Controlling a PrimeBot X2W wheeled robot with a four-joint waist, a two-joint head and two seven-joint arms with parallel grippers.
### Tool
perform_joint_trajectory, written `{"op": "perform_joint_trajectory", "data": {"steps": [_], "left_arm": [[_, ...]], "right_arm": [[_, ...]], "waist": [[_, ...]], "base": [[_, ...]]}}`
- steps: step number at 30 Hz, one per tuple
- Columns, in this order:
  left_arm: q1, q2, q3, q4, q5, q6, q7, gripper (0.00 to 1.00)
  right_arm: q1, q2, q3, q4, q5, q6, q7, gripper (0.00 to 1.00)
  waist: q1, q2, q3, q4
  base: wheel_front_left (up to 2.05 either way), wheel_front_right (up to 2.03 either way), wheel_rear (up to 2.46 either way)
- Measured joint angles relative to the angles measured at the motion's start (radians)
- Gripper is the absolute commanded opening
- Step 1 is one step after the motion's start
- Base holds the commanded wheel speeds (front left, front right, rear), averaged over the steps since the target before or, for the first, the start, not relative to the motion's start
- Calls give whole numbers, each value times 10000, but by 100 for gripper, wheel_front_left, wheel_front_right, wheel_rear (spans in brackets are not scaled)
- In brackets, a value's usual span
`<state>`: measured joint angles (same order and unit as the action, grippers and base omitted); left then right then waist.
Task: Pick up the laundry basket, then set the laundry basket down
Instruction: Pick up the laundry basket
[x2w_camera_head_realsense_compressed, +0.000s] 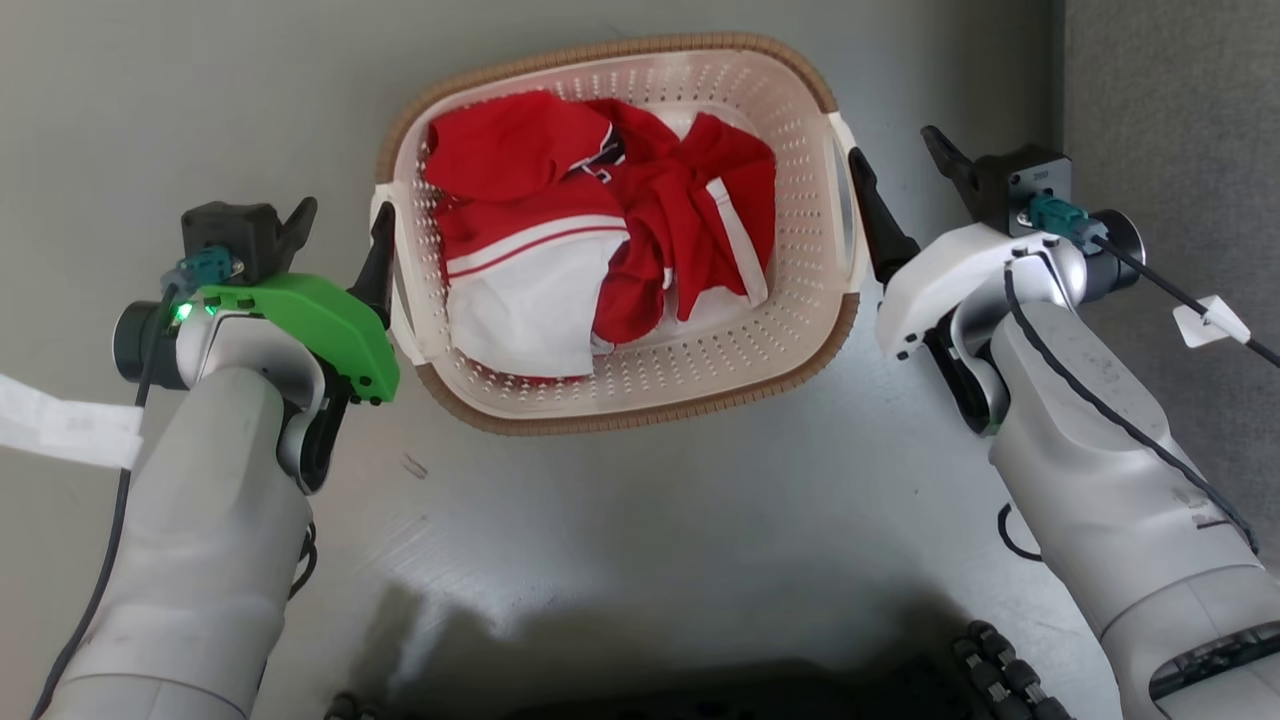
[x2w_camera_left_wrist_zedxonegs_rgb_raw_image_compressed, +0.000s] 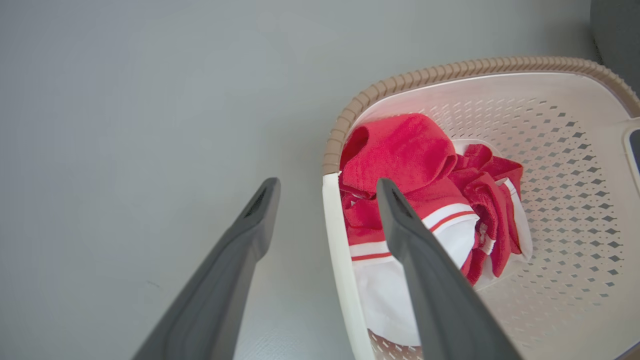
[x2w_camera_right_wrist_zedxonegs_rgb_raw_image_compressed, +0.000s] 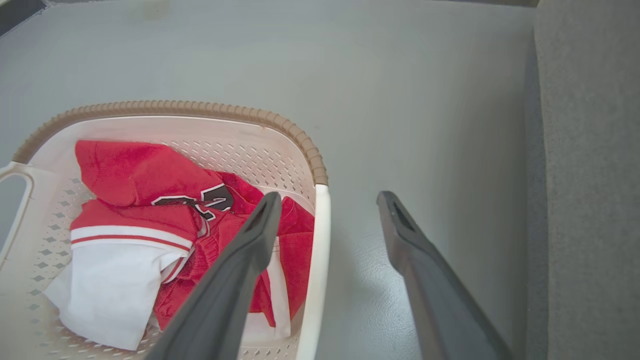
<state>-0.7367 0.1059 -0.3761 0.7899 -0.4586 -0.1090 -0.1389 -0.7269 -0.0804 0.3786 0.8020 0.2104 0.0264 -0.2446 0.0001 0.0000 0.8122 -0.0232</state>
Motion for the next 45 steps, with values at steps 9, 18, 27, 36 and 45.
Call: {"op": "perform_joint_trajectory", "data": {"steps": [9,18,27,36,45], "left_arm": [[-527,-8,-198,794,6,-69,-73,100],[-1099,-161,-322,1517,-88,-144,63,100],[-1534,-253,-454,2031,-194,-153,226,0],[-1808,-516,-769,2197,-499,-226,190,0],[-1897,-591,-1055,2468,-809,-226,59,0]], "right_arm": [[-371,82,132,462,35,75,-12,100],[-738,121,247,943,132,88,-13,100],[-956,146,441,1304,299,247,-13,0],[-1050,244,510,1682,594,468,-90,0],[-1123,234,627,1960,1005,566,-100,0]], "waist": [[0,0,527,-35],[-1,0,920,-33],[0,0,1206,-42],[-1,0,1314,10],[-1,0,1228,78]], "base": [[0,0,0],[0,0,0],[0,0,0],[0,0,0],[0,0,0]]}}
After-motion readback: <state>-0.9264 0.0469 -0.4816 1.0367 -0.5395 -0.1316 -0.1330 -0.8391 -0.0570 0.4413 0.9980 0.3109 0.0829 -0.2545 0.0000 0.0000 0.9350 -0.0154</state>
